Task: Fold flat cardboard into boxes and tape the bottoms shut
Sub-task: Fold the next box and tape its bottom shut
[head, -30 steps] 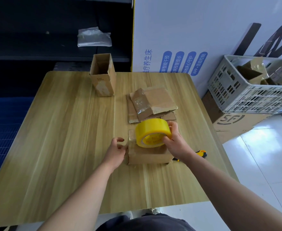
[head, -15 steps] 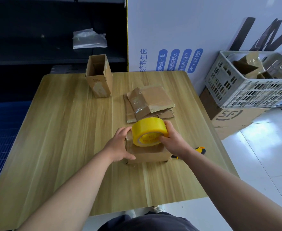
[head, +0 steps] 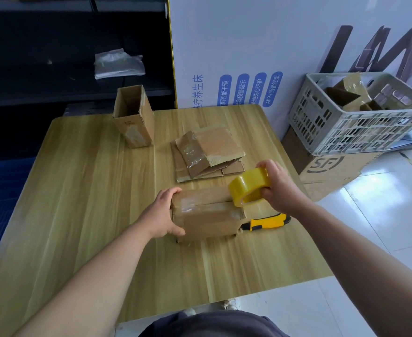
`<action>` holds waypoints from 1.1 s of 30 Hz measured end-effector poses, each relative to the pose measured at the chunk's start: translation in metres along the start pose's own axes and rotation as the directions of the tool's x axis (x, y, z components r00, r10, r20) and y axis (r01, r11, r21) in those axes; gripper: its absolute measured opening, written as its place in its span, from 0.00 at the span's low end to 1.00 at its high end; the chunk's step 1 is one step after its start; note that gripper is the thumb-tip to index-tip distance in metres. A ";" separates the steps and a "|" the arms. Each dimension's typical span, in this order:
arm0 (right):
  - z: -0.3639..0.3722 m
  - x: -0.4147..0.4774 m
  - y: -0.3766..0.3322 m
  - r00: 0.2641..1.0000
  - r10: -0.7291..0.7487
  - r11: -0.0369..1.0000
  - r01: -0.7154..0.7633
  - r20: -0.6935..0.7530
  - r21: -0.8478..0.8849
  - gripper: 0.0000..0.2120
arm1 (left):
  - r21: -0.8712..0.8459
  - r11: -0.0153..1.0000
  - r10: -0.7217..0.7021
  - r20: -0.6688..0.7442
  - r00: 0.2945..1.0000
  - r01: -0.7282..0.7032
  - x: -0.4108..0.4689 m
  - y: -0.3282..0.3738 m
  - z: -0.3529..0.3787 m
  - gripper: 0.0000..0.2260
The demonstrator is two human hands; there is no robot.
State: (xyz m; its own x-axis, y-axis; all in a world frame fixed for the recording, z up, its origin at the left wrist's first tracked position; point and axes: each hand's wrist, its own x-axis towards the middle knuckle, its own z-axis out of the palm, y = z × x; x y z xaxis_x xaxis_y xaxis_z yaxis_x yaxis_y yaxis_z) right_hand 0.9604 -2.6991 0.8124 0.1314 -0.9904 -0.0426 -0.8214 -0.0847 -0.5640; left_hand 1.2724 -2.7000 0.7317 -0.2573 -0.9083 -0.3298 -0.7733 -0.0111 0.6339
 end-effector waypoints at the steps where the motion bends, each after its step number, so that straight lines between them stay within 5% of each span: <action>1: -0.002 -0.001 0.003 1.000 -0.007 1.000 0.007 0.002 -0.027 0.25 | 0.003 1.000 0.001 0.000 1.000 -0.001 0.000 0.000 0.000 0.52; 25: 0.042 -0.020 0.065 0.988 0.132 0.896 -0.084 0.080 -0.437 0.26 | 0.090 0.996 -0.020 0.037 0.999 0.016 -0.003 0.000 -0.002 0.52; 33: 0.072 -0.011 0.029 0.981 -0.056 0.861 0.141 0.185 -0.488 0.26 | 0.311 0.947 -0.108 0.075 0.991 0.079 0.010 -0.025 -0.056 0.53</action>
State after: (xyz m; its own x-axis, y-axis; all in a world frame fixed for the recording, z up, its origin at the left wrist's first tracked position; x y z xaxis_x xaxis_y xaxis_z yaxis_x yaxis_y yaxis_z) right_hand 0.9748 -2.6827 0.7367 0.2778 -0.9468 -0.1624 -0.9597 -0.2663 -0.0895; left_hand 1.3214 -2.7320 0.7522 -0.2155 -0.8678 -0.4478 -0.9330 0.0476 0.3566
